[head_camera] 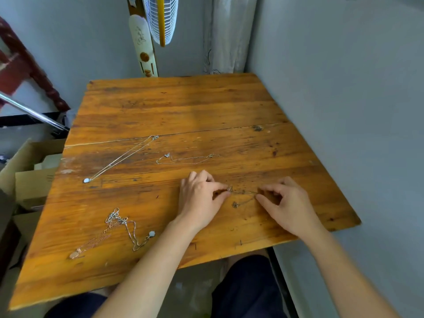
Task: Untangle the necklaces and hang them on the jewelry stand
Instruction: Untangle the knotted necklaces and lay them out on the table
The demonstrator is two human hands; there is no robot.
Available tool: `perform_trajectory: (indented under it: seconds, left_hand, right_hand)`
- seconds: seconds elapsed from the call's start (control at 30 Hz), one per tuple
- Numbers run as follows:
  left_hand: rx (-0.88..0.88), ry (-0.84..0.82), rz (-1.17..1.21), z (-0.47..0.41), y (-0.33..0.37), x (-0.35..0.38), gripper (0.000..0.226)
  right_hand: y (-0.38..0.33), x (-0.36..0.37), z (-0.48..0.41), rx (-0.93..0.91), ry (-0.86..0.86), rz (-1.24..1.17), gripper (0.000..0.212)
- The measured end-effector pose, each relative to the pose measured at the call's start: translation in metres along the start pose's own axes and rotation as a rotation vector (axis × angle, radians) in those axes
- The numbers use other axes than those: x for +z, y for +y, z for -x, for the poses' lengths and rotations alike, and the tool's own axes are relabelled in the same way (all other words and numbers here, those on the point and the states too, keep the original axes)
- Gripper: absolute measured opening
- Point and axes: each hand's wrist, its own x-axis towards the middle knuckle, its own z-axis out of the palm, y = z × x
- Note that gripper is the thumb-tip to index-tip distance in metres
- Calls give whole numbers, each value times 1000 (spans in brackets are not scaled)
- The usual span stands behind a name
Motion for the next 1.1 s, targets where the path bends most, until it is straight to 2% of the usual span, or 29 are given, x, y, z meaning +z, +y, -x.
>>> perform_trajectory:
  seconds: [0.17,0.23,0.37,0.5,0.7,0.77,0.87,1.0,1.1]
  left_hand:
    - [-13,40,45,3,2,4,18]
    - [-48,84,144,3,1,3,11]
    - [-206,163,378,1,-11,-14,3]
    - [-274,187,275,0,-35,-32,6]
    - [-374,174,166,4,-57,-40,2]
    - [-378,176,187,7,-60,-43,9]
    - [-384,198,215,13,-61,-55,23]
    - [-407,258,232,38,-74,-80,29]
    - [-425,323,216,72,-87,-96,30]
  right_hand:
    - [-3,11,3,-50,28,75,14]
    - [-6,13,-1,-81,14,58,11]
    - [-21,14,-14,-55,-13,-180,6]
    - [-41,23,-32,50,-39,-517,15]
    - [-54,46,-52,-12,-85,-389,24]
    - [-54,49,-54,-15,-74,-370,26]
    - [-53,47,-49,-39,-3,-306,30]
    - [-66,55,-23,-135,119,-109,32]
    - [-90,73,5,-256,30,-103,28]
